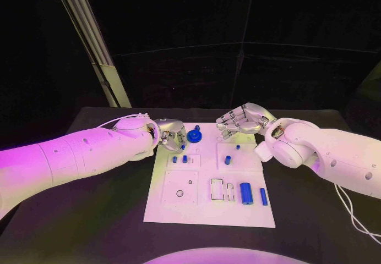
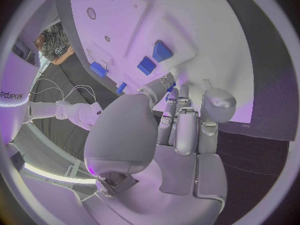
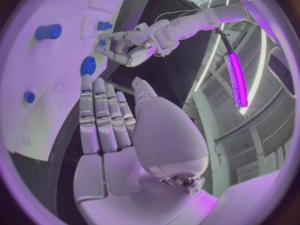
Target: Assemble the parts on the task board
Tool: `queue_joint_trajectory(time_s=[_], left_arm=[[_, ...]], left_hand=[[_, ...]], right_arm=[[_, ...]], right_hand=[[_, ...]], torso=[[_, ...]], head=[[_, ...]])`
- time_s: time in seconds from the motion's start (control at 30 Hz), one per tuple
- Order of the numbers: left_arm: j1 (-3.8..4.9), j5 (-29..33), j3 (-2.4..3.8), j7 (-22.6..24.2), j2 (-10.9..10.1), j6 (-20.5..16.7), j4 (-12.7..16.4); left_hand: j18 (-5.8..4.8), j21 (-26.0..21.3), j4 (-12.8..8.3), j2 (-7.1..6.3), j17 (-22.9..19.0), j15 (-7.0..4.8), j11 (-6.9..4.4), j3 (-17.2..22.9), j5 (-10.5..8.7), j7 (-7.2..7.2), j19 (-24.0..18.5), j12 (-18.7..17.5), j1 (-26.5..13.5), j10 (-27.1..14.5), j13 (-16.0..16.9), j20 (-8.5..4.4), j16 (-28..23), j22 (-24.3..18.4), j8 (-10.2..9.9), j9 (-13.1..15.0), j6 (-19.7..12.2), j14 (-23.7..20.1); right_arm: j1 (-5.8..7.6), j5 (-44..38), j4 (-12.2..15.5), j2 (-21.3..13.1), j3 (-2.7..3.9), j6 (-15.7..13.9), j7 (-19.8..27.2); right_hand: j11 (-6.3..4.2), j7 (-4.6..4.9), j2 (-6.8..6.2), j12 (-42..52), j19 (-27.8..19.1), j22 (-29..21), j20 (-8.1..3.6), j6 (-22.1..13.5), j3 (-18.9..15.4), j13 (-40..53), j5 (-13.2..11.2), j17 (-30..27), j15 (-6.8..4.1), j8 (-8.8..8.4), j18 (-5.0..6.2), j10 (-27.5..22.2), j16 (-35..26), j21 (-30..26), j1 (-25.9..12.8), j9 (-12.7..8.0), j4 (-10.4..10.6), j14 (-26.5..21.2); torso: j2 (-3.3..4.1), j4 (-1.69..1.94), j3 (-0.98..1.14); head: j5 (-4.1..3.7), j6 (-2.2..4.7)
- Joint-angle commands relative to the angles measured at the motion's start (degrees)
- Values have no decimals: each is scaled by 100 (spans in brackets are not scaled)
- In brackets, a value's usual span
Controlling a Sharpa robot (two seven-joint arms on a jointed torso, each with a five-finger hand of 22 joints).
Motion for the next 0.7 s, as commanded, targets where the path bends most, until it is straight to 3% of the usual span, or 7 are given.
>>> queue_joint_trajectory(time_s=[0.03, 0.23, 0.37, 0.53, 0.7], left_arm=[[8, -24, 3, -59, -3, 83, -1], [8, -6, 3, -65, -39, 38, 16], [11, 209, 3, -73, -143, -109, 63], [36, 833, 7, 57, -345, -474, 141], [84, 2268, 9, 510, -571, -872, 219]], left_hand=[[-22, -21, 1, -21, -4, 48, -8, -35, 17, 13, -27, -29, -24, -50, 3, 7, -32, -5, -24, 5, -28, 107], [-17, -39, -16, -57, -16, 65, 12, -60, 20, 34, -36, -57, -26, -92, 5, 26, -34, -15, -66, 4, -64, 102], [38, -296, -62, -136, -107, 108, 74, -146, 19, 105, -122, -161, -11, -334, -6, 69, -64, -278, -323, -12, -486, 83], [113, -661, -99, -103, -245, 139, 110, -274, 26, 142, -239, -224, 60, -613, 6, 108, -127, -636, -352, 4, -748, 51], [176, -999, -131, -16, -566, 162, 147, -342, 54, 171, -332, -222, 144, -792, 11, 124, -282, -970, -319, 18, -778, -37]], right_arm=[[9, -6, 7, -1, 3, 31, 58], [9, -61, -13, -10, 2, -73, 71], [8, -356, -66, -39, 2, -220, 137], [8, -884, -118, -118, 2, -320, 165], [8, -1809, -179, -233, 2, -341, 94]], right_hand=[[-1, 7, 18, 33, 25, -7, 29, -35, 2, -3, 30, -9, 9, -1, 18, -38, 4, -40, -48, -2, -18, -39], [16, 23, 4, 29, 11, -24, 38, -69, 10, -7, 36, -26, 28, -13, 13, -87, -17, -69, -35, -6, -38, -93], [13, 6, 0, 18, 91, -27, 10, -106, 113, -18, -31, -22, -4, -11, 26, -241, 44, -62, 181, -3, -201, -15], [-100, -89, -8, 127, 551, 114, -198, 33, 247, -12, -288, 95, -199, 53, 34, -164, 367, 232, 401, 12, -392, 540], [-313, -267, -14, 265, 1229, 459, -509, 367, 391, -14, -515, 436, -501, 161, 22, 185, 912, 869, 506, 26, -493, 1471]], torso=[[-3, -1, 1], [-3, 0, -3], [-5, -3, -9], [-6, 1, -8], [-8, -3, -4]], head=[[-6, 0], [-9, 2], [-38, 19], [-54, 35], [-63, 59]])
